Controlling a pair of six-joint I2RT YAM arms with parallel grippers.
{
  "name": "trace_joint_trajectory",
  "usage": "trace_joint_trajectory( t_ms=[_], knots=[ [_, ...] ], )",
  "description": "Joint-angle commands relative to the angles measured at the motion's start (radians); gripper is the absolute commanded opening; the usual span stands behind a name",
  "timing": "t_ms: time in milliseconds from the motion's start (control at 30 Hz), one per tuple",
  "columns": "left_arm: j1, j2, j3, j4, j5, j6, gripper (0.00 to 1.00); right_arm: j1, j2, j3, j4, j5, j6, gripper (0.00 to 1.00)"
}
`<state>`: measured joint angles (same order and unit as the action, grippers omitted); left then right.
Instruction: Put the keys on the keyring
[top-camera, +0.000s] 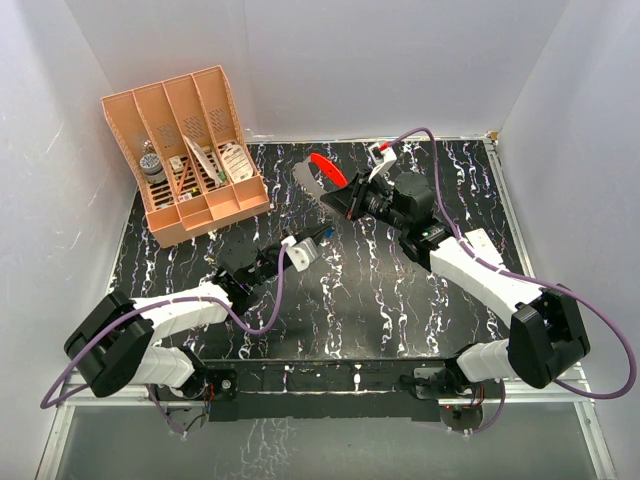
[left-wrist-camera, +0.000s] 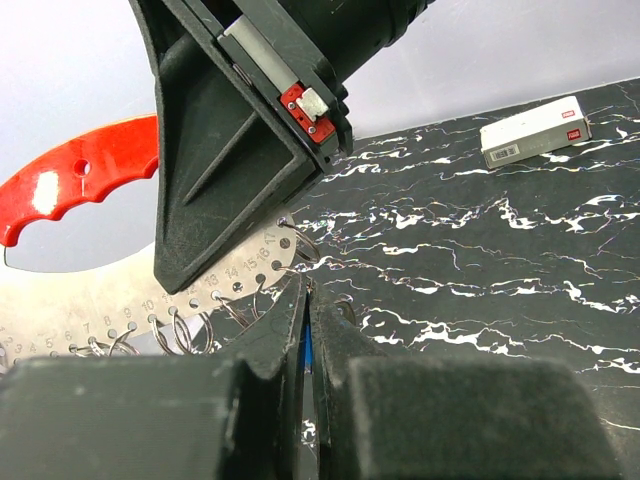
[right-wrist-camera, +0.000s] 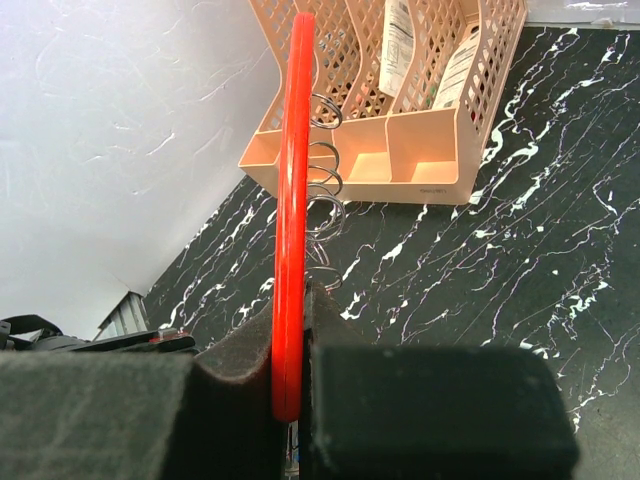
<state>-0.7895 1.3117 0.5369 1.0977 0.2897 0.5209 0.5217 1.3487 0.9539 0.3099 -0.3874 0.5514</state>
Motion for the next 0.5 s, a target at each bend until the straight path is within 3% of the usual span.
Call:
trace_joint_trajectory(
  t_ms=[0, 467],
  knots=[
    [-0.008, -0.035, 0.008, 0.023, 0.015, 0.014, 0.0, 0.004, -0.005, 0.06, 0.061, 0.017, -0.007, 0.0],
    [-0.014, -0.042, -0.009, 0.01, 0.0, 0.024, 0.0, 0.004, -0.005, 0.065, 0.061, 0.024, -0.005, 0.0]
  ],
)
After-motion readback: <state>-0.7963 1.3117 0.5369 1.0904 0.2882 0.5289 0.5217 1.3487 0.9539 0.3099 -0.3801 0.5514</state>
